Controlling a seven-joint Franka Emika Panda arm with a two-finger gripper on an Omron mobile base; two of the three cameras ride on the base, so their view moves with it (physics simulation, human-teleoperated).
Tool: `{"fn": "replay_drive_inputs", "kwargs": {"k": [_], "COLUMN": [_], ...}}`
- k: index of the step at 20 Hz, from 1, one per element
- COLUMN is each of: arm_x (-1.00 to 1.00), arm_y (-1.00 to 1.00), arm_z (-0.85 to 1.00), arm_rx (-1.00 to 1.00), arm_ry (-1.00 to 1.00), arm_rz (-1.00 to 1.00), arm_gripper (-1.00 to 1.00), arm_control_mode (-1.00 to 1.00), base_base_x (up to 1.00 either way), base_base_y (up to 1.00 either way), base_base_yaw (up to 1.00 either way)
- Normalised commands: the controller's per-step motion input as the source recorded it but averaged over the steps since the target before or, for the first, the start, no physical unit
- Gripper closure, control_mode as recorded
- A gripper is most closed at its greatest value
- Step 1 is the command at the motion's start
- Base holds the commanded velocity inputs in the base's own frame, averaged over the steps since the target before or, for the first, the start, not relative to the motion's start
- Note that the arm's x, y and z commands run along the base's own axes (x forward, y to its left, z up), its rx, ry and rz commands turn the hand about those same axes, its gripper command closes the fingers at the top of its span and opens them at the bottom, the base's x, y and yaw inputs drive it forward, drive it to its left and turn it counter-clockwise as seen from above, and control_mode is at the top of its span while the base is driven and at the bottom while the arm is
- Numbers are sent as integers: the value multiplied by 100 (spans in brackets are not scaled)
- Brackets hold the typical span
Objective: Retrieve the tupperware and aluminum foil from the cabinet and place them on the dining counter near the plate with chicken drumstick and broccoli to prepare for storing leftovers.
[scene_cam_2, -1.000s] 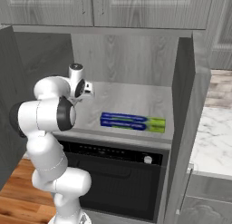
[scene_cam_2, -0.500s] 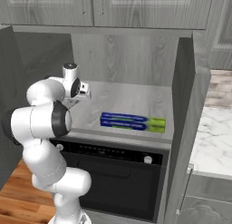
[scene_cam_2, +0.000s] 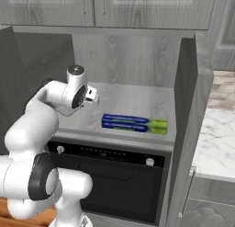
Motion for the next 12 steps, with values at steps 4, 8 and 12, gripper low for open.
{"fn": "replay_drive_inputs", "kwargs": {"k": [4, 8, 12], "arm_x": [-100, -100, -100], "arm_y": [-88, -38, -33], "arm_z": [58, 49, 67], "arm_rx": [7, 0, 0], "arm_ry": [-24, -26, -18], "arm_rz": [0, 2, 9], "arm_gripper": [100, 100, 100], "arm_control_mode": [-100, -100, -100], "base_base_x": [0, 0, 0], "base_base_y": [0, 0, 0], "base_base_yaw": [0, 0, 0]}}
